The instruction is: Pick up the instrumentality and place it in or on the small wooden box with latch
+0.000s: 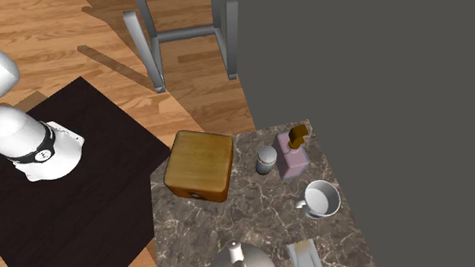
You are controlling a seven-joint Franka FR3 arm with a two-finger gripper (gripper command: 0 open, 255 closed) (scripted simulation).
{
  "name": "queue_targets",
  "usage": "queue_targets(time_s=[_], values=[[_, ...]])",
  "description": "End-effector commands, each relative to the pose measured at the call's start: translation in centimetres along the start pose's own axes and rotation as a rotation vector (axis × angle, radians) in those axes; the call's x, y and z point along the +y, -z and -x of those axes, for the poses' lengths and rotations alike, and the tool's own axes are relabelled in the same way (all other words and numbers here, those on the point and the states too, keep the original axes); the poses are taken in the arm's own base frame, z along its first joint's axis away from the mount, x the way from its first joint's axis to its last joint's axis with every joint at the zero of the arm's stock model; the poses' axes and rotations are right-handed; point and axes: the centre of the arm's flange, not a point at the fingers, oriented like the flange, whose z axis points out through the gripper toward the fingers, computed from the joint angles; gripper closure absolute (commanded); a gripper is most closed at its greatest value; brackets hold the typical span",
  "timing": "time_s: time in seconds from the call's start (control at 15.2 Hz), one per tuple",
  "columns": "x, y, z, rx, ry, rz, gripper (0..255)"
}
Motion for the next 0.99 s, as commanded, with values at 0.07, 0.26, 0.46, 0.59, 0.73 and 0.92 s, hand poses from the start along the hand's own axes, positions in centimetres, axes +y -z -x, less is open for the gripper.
queue_targets(time_s=[0.07, 0.26, 0.46, 0.59, 0.73, 0.92], values=[[-0.8, -0.9, -0.6, 0.0, -0.001, 0.001, 0], [-3.0, -3.6, -2.5, 0.0, -0.002, 0.006, 0], [-5.3, -6.3, -4.4, -0.001, -0.004, 0.01, 0], [-6.8, -8.1, -5.7, -0.001, -0.005, 0.013, 0], [-8.3, -9.9, -6.9, -0.001, -0.006, 0.016, 0], [-10.5, -12.6, -8.8, -0.002, -0.007, 0.02, 0]])
